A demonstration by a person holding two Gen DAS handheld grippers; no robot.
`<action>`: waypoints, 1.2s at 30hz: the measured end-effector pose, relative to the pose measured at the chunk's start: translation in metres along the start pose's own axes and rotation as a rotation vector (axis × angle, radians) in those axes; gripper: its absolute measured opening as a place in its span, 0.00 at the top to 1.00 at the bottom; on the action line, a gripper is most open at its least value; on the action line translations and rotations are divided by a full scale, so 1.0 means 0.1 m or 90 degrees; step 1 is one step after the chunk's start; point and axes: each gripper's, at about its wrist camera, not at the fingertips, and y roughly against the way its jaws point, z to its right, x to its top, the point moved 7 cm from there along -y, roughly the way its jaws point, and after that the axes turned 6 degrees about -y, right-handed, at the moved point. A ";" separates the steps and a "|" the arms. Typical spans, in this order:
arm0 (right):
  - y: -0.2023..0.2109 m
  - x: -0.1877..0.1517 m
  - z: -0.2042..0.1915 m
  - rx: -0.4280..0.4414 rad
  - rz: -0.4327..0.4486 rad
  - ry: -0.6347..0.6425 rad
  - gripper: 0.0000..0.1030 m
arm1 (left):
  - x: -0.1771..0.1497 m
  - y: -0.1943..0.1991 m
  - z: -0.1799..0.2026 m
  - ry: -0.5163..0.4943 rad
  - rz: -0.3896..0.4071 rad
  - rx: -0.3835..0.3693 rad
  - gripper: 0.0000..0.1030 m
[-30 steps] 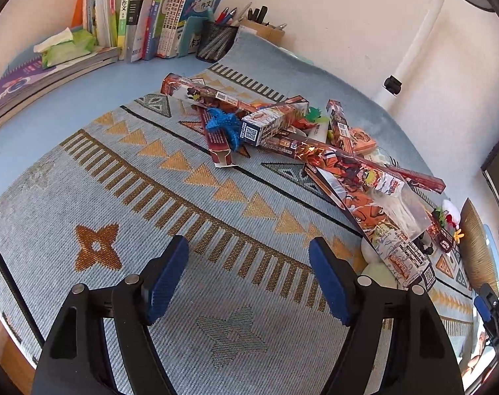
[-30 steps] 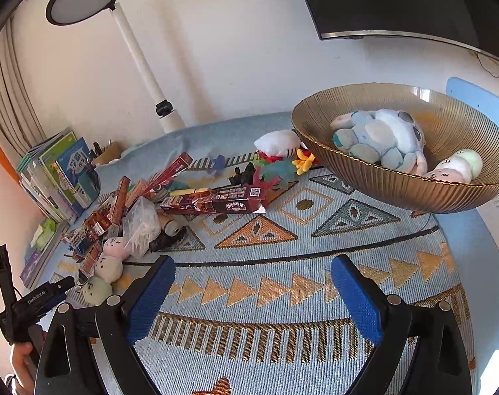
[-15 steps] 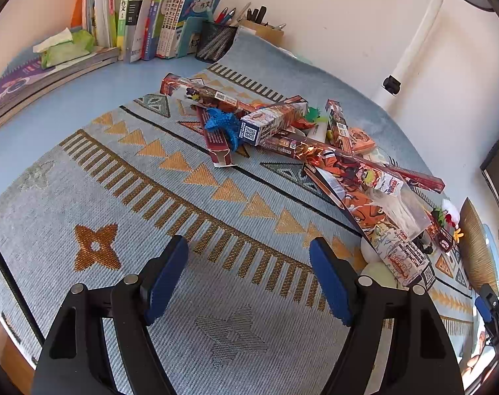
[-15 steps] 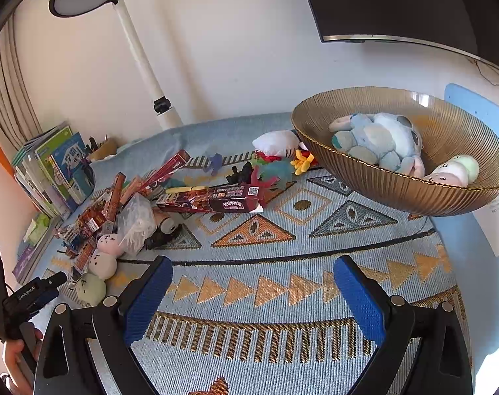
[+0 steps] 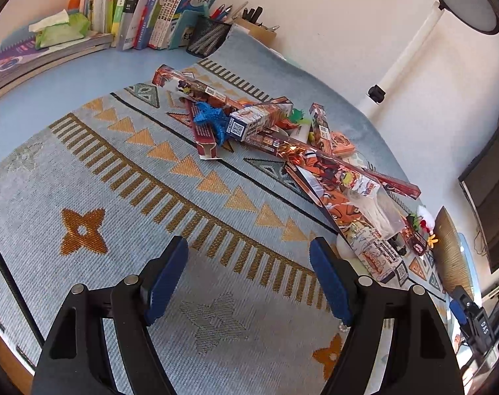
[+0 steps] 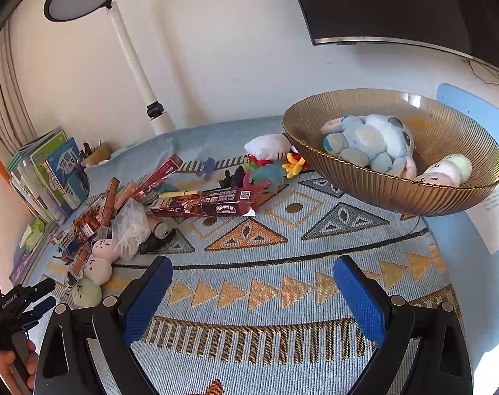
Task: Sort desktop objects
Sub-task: 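Move both grippers back from the bowl toward the pile of items, then grasp an orange Naruto box with the left gripper while the right grasps plush keychains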
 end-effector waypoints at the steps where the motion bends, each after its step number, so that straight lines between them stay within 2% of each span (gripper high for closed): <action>1: -0.01 0.00 0.00 -0.002 -0.002 0.000 0.04 | -0.02 0.02 0.05 0.000 -0.002 -0.017 0.27; 7: -0.02 0.00 0.03 -0.011 -0.005 -0.008 0.04 | -0.03 0.12 0.37 -0.064 -0.005 -0.054 0.27; 10: -0.03 0.00 0.04 -0.014 -0.006 -0.011 0.04 | 0.01 0.12 0.59 -0.086 -0.008 -0.097 0.27; 12: -0.04 0.00 0.04 -0.014 -0.008 -0.010 0.04 | 0.08 0.09 0.72 -0.096 -0.003 -0.108 0.27; 15: -0.03 0.00 0.04 -0.013 -0.008 -0.011 0.04 | 0.23 -0.07 0.81 -0.078 -0.020 -0.104 0.27; 18: -0.04 0.00 0.03 -0.012 -0.009 -0.011 0.04 | 0.33 -0.27 0.82 -0.058 -0.035 -0.052 0.27; 22: -0.05 0.01 0.03 -0.012 -0.010 -0.012 0.04 | 0.31 -0.50 0.81 -0.031 -0.071 -0.046 0.30; 25: -0.04 0.01 0.03 -0.008 -0.006 -0.011 0.04 | 0.27 -0.60 0.79 -0.020 -0.074 -0.040 0.32; 27: -0.04 0.01 0.02 -0.010 -0.004 -0.009 0.04 | 0.23 -0.66 0.75 0.001 -0.084 -0.054 0.46; 28: -0.05 0.01 0.02 -0.010 -0.005 -0.007 0.04 | 0.21 -0.68 0.73 0.007 -0.084 -0.062 0.50; 29: -0.05 0.00 0.02 -0.010 -0.005 -0.007 0.04 | 0.22 -0.67 0.72 0.006 -0.071 -0.062 0.54; 30: -0.05 0.00 0.02 -0.011 -0.005 -0.006 0.04 | 0.22 -0.67 0.73 0.004 -0.071 -0.069 0.62; 32: -0.05 0.00 0.02 -0.011 -0.005 -0.006 0.04 | 0.21 -0.64 0.70 0.012 -0.062 -0.088 0.68; 35: -0.05 -0.01 0.03 -0.014 -0.010 -0.007 0.04 | 0.19 -0.54 0.65 0.010 -0.059 -0.108 0.83; 36: -0.06 -0.01 0.03 -0.018 -0.011 -0.007 0.04 | 0.17 -0.50 0.64 0.008 -0.064 -0.112 0.83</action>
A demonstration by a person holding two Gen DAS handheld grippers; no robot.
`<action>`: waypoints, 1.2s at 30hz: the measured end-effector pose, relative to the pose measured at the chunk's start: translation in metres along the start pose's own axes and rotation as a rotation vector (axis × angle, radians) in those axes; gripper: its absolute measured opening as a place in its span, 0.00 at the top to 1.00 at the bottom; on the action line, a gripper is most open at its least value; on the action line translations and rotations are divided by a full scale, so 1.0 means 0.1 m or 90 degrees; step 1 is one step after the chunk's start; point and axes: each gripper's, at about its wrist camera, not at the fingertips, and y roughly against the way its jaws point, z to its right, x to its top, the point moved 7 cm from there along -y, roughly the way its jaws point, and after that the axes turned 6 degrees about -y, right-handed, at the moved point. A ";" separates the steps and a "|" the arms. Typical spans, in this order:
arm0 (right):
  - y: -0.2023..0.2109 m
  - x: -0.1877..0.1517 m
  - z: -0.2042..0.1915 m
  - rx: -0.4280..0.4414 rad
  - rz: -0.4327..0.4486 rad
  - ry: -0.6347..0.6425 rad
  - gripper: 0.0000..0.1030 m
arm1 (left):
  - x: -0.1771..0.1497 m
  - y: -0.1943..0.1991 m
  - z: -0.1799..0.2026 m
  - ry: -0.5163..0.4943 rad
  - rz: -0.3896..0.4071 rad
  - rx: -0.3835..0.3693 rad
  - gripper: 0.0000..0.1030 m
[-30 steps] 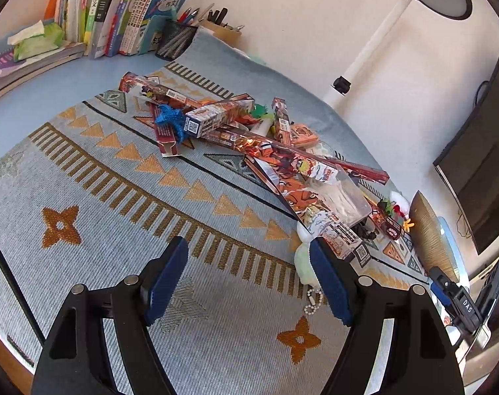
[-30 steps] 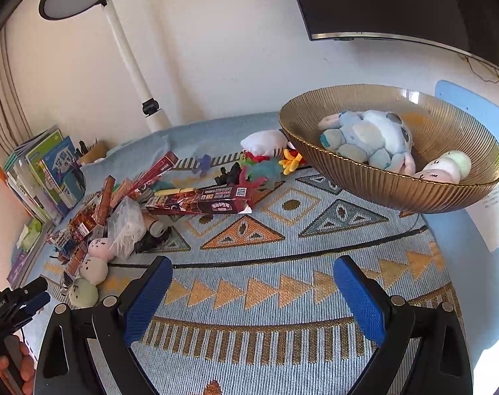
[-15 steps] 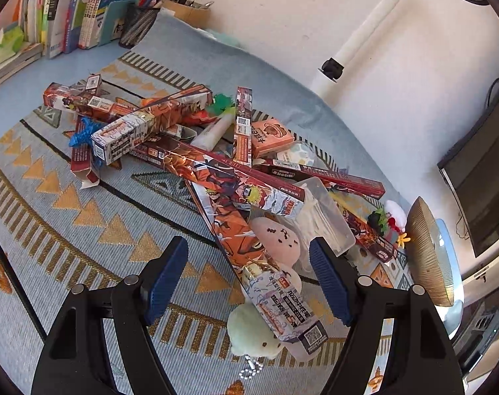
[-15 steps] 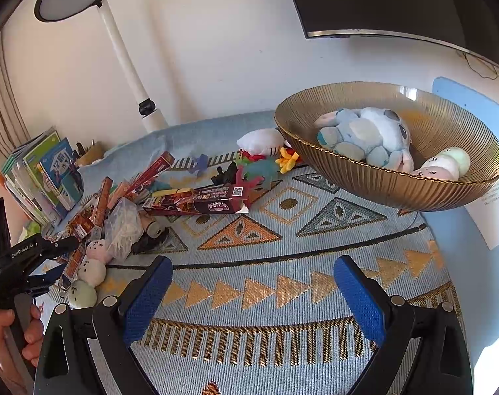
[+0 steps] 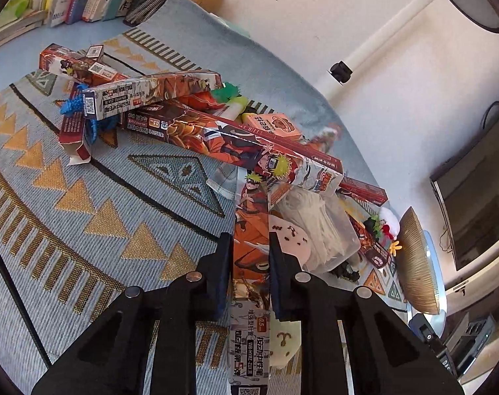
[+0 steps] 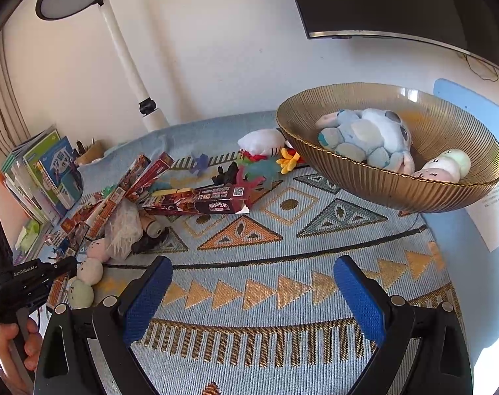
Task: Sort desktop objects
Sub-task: 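Grasp an orange Naruto box with the left gripper while the right grasps plush keychains, then carry the box and keychains to the gold bowl and open both grippers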
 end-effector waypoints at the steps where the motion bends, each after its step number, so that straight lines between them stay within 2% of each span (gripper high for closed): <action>1: 0.00 0.00 0.00 -0.006 -0.001 0.001 0.04 | -0.03 0.05 -0.02 -0.001 -0.003 -0.001 0.83; 4: 0.02 -0.03 -0.10 -0.021 -0.008 0.023 0.04 | -0.14 0.21 -0.13 0.004 -0.013 0.010 0.85; 5: 0.04 -0.05 -0.19 -0.010 -0.015 0.029 0.04 | -0.18 0.28 -0.19 0.009 -0.015 0.015 0.85; 9: 0.16 -0.23 -0.99 0.149 -0.070 0.071 0.04 | -0.28 0.51 -0.36 0.014 -0.021 0.029 0.85; 11: 0.12 -0.38 -1.42 0.202 -0.118 0.107 0.06 | -0.30 0.59 -0.43 -0.008 -0.021 0.060 0.85; 12: 0.08 -0.46 -1.59 0.213 -0.138 0.121 0.11 | -0.31 0.61 -0.45 -0.020 -0.023 0.069 0.85; 13: 0.01 -0.55 -1.75 0.214 -0.161 0.137 0.22 | -0.32 0.63 -0.46 -0.026 -0.024 0.075 0.85; 14: -0.07 -0.62 -1.88 0.209 -0.182 0.149 0.26 | -0.33 0.64 -0.48 -0.029 -0.024 0.075 0.85; 16: -0.27 -0.71 -2.04 0.161 -0.198 0.162 0.32 | -0.35 0.67 -0.52 -0.031 -0.017 0.069 0.85; 18: -0.46 -0.77 -2.13 0.132 -0.221 0.158 0.33 | -0.39 0.68 -0.55 -0.032 -0.016 0.068 0.85; 20: -0.62 -0.77 -2.14 0.098 -0.218 0.152 0.35 | -0.41 0.68 -0.57 -0.031 -0.008 0.061 0.85; 23: -0.80 -0.81 -2.24 0.105 -0.237 0.137 0.38 | -0.43 0.69 -0.56 -0.047 0.002 0.062 0.85; 26: -0.90 -0.81 -2.31 0.065 -0.208 0.162 0.38 | -0.44 0.69 -0.54 -0.068 0.019 0.067 0.85; 27: -0.91 -0.80 -2.32 0.054 -0.194 0.176 0.41 | -0.44 0.69 -0.54 -0.072 0.025 0.067 0.85; 28: -0.90 -0.81 -2.30 0.045 -0.183 0.187 0.51 | -0.45 0.70 -0.54 -0.071 0.030 0.064 0.85; 33: -0.77 -0.77 -2.13 0.113 -0.194 0.143 0.57 | -0.46 0.71 -0.56 -0.064 0.045 0.055 0.85; 36: -0.45 -0.75 -1.93 0.164 -0.189 0.118 0.57 | -0.45 0.71 -0.55 -0.065 0.047 0.056 0.85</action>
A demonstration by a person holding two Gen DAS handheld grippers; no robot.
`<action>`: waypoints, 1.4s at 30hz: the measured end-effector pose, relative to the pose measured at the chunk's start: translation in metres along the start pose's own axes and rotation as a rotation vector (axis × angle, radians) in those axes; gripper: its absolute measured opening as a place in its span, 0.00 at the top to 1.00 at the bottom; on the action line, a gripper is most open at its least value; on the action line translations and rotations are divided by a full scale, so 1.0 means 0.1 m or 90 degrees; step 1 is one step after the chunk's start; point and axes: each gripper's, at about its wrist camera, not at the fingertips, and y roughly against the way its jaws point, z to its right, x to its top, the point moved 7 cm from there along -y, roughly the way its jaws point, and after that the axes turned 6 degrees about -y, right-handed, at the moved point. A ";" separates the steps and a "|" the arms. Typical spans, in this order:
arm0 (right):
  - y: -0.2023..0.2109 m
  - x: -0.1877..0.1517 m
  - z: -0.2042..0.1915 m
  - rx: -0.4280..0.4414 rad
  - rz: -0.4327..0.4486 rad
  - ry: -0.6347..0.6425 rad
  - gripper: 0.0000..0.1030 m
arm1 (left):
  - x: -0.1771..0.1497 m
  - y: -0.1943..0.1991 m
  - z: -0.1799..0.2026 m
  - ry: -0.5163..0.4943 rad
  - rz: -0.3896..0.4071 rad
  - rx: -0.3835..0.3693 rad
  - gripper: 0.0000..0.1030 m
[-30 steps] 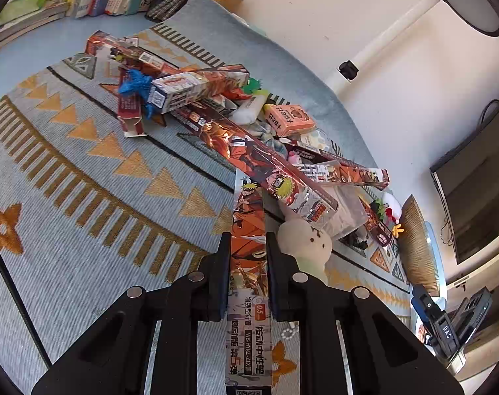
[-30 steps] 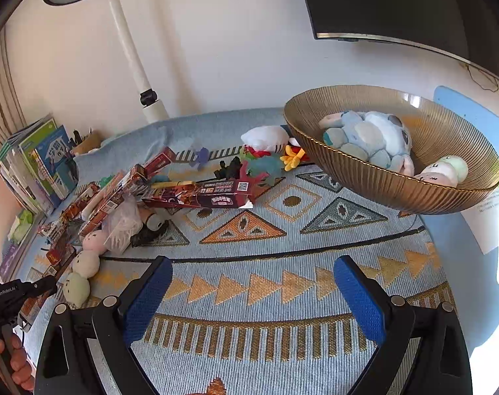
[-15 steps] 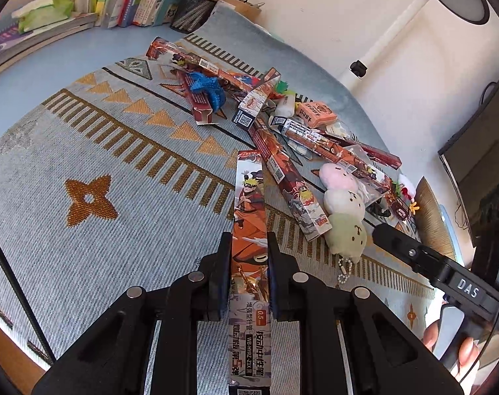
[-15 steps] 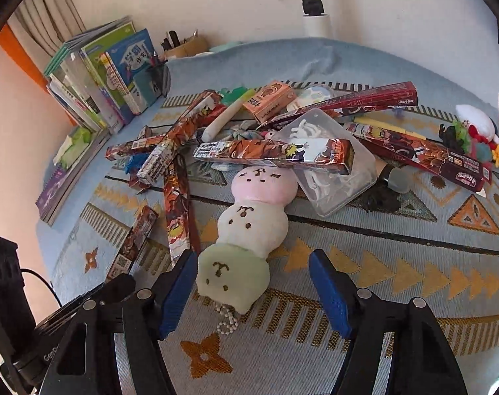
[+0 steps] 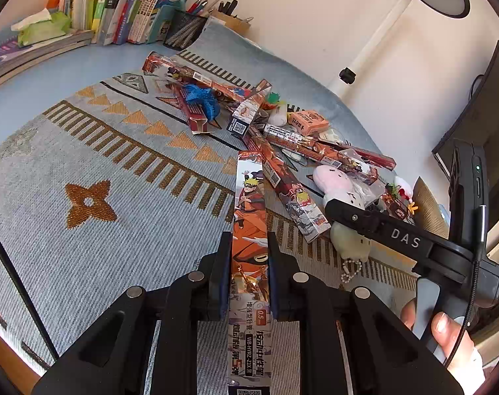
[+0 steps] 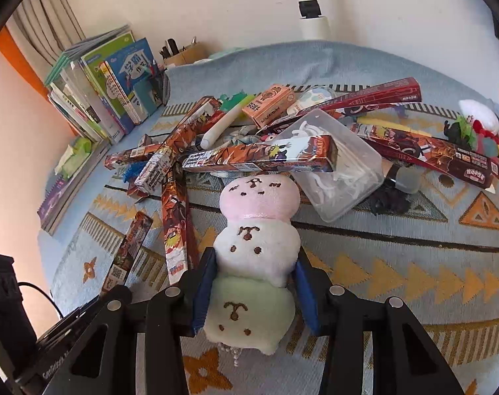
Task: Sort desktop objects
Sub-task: 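Carry the box and keychains to the gold bowl and open both grippers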
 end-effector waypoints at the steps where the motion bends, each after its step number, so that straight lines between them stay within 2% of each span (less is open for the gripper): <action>1: 0.14 -0.04 0.05 0.020 0.008 -0.007 0.57 | -0.01 0.01 -0.01 0.002 -0.002 -0.005 0.85; 3: 0.41 -0.09 0.20 0.030 0.030 -0.016 0.57 | -0.02 0.06 0.01 0.002 -0.005 -0.029 0.85; 7: 0.80 -0.20 0.57 -0.014 0.057 -0.039 0.57 | -0.03 0.18 0.13 -0.008 0.003 -0.044 0.85; 9: 0.91 -0.23 0.74 -0.032 0.059 -0.057 0.57 | -0.02 0.22 0.25 -0.014 0.006 -0.058 0.85; 12: 1.06 -0.24 0.92 -0.026 0.075 -0.083 0.57 | 0.02 0.24 0.51 -0.044 0.008 -0.074 0.85; 17: 1.36 -0.17 1.15 -0.034 0.118 -0.105 0.57 | 0.05 0.20 1.09 -0.103 -0.002 -0.128 0.85; 21: 1.68 -0.04 1.29 -0.073 0.170 -0.089 0.57 | 0.09 0.16 1.58 -0.141 -0.014 -0.170 0.85; 27: 2.36 0.41 1.51 -0.145 0.297 -0.064 0.56 | 0.29 0.14 2.57 -0.247 0.006 -0.220 0.85; 32: 2.88 0.76 1.89 -0.203 0.396 -0.114 0.56 | 0.52 0.03 3.39 -0.290 0.020 -0.286 0.85; 38: 3.08 0.98 2.55 -0.257 0.429 -0.217 0.56 | 0.69 -0.34 4.04 -0.312 0.008 -0.319 0.85; 42: 3.11 1.03 2.93 -0.285 0.431 -0.271 0.55 | 0.69 -0.69 4.32 -0.300 -0.029 -0.341 0.85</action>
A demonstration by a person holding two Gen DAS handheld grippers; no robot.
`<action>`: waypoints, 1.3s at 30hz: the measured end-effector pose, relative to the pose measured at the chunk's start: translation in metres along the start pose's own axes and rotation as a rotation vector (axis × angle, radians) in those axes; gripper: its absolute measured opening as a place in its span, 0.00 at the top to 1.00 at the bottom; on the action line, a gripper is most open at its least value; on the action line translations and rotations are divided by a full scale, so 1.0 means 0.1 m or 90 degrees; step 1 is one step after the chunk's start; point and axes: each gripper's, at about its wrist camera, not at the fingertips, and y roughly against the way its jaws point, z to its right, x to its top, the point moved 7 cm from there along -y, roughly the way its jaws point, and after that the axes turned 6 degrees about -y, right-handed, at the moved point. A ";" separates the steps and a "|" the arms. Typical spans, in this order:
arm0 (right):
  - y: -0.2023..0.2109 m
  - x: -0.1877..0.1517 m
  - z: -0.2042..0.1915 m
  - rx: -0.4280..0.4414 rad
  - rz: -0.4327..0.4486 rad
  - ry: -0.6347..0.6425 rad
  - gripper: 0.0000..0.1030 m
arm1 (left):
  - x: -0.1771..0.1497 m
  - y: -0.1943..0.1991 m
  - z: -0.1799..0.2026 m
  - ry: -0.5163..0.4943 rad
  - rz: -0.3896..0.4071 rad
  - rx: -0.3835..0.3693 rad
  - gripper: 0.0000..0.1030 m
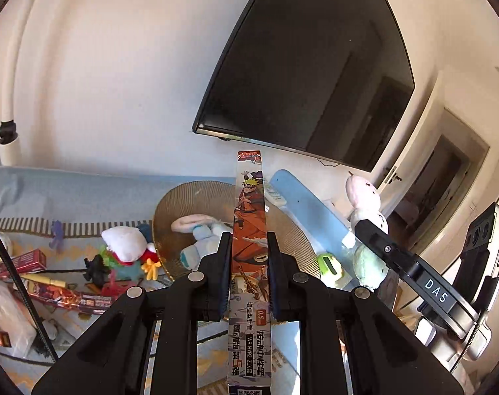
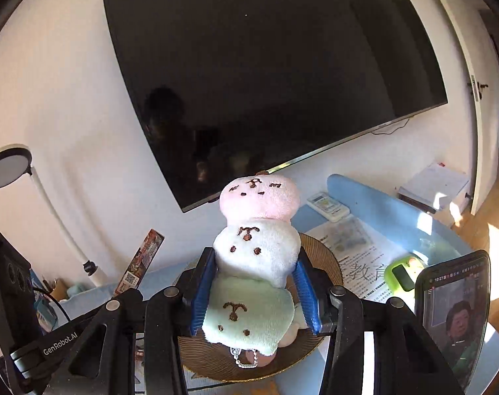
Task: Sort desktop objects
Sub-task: 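Carry the box and keychains to the gold bowl and open both grippers, then return to the pile and grasp another orange Naruto box with the left gripper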
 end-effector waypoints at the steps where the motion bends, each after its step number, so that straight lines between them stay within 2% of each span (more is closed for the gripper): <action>1: -0.08 0.01 0.05 -0.006 -0.011 -0.006 0.55 | 0.01 -0.10 0.00 0.000 -0.006 -0.006 0.85; 3: -0.30 0.00 0.09 -0.013 -0.041 -0.007 0.55 | 0.01 -0.30 0.01 0.002 -0.021 -0.012 0.85; 5: -0.49 -0.03 0.09 0.004 -0.071 -0.012 0.50 | 0.01 -0.49 0.00 0.003 -0.031 -0.017 0.85; 6: -0.57 -0.04 0.08 0.019 -0.085 -0.017 0.46 | 0.01 -0.58 0.00 -0.002 -0.036 -0.018 0.85; 7: -0.61 -0.05 0.07 0.033 -0.096 -0.023 0.33 | 0.01 -0.68 0.02 -0.003 -0.046 -0.025 0.85; 8: -0.60 -0.05 0.08 0.039 -0.093 -0.035 0.29 | 0.01 -0.78 0.00 0.001 -0.063 -0.037 0.75; 9: -0.57 -0.03 0.11 0.036 -0.082 -0.047 0.29 | 0.01 -0.87 -0.02 0.013 -0.082 -0.045 0.65; 12: -0.45 -0.04 0.19 0.032 -0.062 -0.063 0.27 | -0.01 -0.99 -0.13 0.047 -0.103 -0.040 0.61; 15: -0.43 -0.12 0.17 0.044 -0.088 -0.067 0.27 | -0.04 -0.92 -0.21 0.059 -0.099 -0.028 0.61; 20: -0.27 -0.44 -0.10 0.083 -0.134 -0.028 0.27 | -0.13 -0.56 -0.26 0.067 -0.084 -0.017 0.61; 26: -0.05 -1.05 -0.71 0.146 -0.212 0.076 0.27 | -0.33 0.05 -0.43 0.086 -0.055 0.019 0.61; 29: 0.04 -1.38 -0.97 0.172 -0.233 0.113 0.27 | -0.50 0.44 -0.55 0.102 -0.036 0.037 0.61; 33: -0.02 -1.91 -1.26 0.208 -0.262 0.162 0.27 | -0.77 1.03 -0.83 0.134 -0.004 0.092 0.61; 35: -0.07 -2.16 -1.37 0.221 -0.268 0.182 0.27 | -0.95 1.32 -1.06 0.156 0.008 0.137 0.61; 39: -0.16 -2.45 -1.46 0.242 -0.273 0.191 0.27 | -1.33 1.83 -1.51 0.221 0.021 0.212 0.61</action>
